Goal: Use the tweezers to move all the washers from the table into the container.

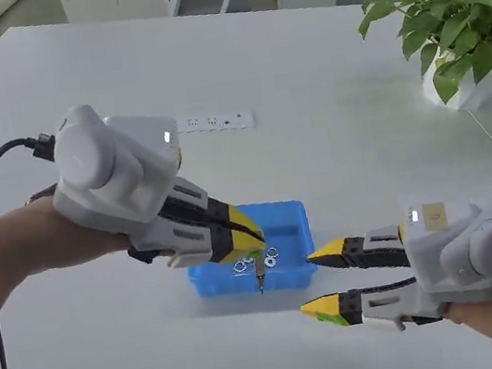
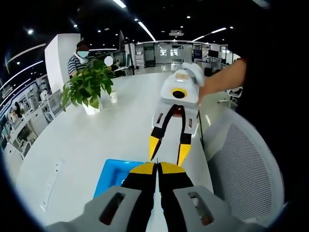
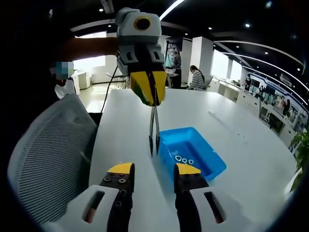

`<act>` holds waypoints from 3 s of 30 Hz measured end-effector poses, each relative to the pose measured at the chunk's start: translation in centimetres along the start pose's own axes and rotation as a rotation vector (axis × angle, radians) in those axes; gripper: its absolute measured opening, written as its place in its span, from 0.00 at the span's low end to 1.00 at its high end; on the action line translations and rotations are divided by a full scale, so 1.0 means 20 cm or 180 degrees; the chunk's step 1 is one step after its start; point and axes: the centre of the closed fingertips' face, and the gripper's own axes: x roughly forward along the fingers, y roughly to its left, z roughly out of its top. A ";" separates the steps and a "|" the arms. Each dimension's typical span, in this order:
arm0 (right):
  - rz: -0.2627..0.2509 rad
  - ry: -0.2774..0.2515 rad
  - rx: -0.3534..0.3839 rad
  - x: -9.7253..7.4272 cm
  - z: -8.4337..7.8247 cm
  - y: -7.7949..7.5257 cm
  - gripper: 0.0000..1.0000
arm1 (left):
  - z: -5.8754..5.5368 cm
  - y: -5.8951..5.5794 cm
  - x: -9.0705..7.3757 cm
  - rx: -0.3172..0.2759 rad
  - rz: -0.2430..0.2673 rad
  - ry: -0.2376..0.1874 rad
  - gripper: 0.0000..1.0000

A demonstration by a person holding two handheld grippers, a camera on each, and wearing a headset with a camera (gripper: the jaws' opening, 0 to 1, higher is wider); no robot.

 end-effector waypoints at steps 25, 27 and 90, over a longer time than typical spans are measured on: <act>0.0325 -0.0113 -0.0183 0.16 0.08 0.08 0.13 | 0.02 -0.10 0.01 -0.0032 -0.0190 -0.0203 0.05; 0.0324 -0.0121 -0.0178 0.16 0.08 0.08 0.11 | 0.02 -0.09 0.00 -0.0035 -0.0188 -0.0212 0.05; 0.0712 0.0838 -0.0593 0.32 -0.29 0.19 0.09 | -0.75 -0.18 0.17 -0.0015 -0.0291 0.1080 0.05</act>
